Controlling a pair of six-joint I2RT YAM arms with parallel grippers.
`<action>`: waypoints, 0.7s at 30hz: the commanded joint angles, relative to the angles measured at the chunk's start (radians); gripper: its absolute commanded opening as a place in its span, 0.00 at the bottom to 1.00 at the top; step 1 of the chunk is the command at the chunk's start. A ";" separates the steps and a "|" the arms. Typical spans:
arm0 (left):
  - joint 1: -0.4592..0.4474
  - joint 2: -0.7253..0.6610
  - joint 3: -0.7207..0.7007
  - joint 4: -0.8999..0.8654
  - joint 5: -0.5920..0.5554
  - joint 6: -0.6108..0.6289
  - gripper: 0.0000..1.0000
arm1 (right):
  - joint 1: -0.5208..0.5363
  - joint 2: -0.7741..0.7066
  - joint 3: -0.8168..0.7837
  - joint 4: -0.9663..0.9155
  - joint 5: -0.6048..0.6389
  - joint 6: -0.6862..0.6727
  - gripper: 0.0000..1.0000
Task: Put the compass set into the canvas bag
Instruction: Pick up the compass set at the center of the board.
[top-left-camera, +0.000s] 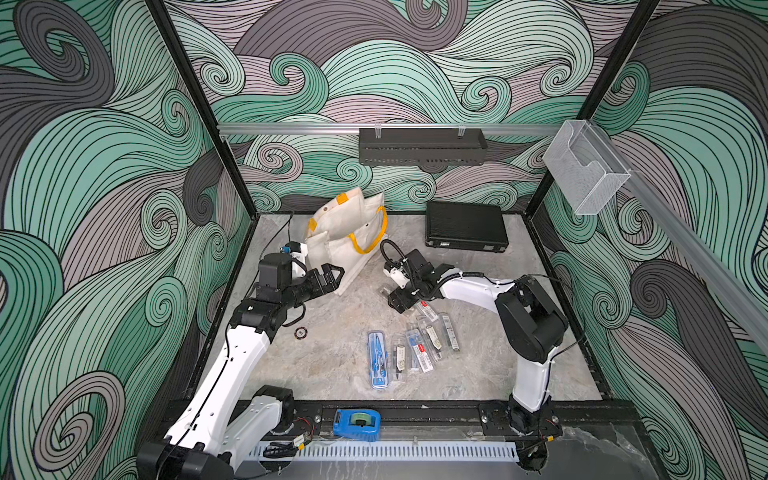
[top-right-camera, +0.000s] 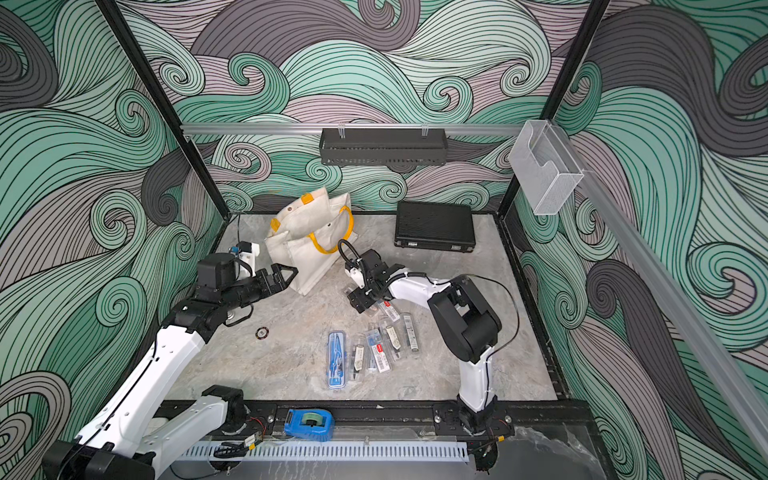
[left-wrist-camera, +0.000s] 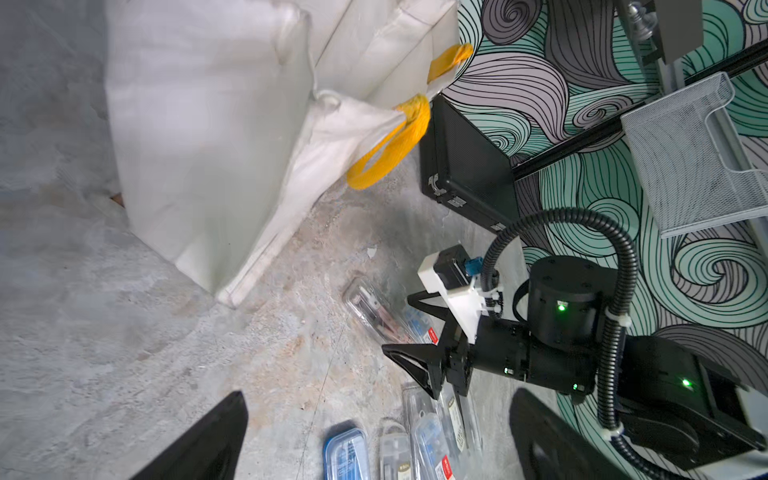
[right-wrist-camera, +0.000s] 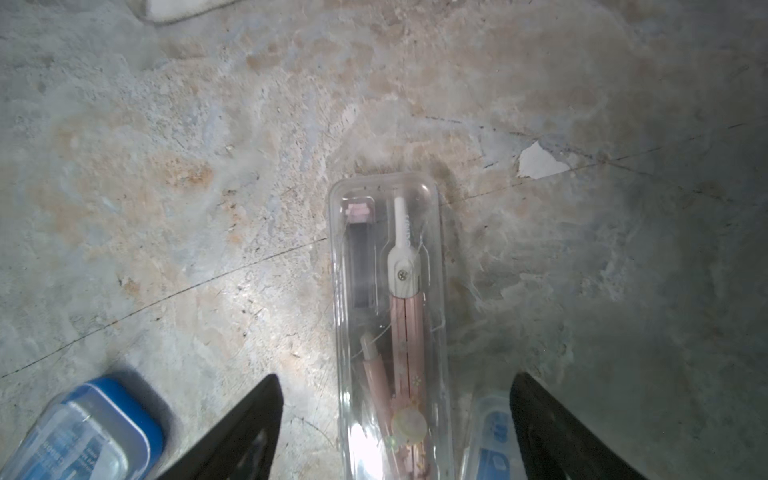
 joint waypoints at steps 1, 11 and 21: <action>0.000 0.007 -0.031 0.076 0.073 -0.070 0.99 | 0.009 0.027 0.030 -0.020 -0.018 -0.021 0.83; -0.005 0.077 -0.105 0.150 0.118 -0.137 0.99 | 0.055 0.080 0.080 -0.073 0.077 -0.087 0.63; -0.014 0.133 -0.135 0.211 0.132 -0.159 0.99 | 0.057 0.114 0.101 -0.090 0.083 -0.097 0.58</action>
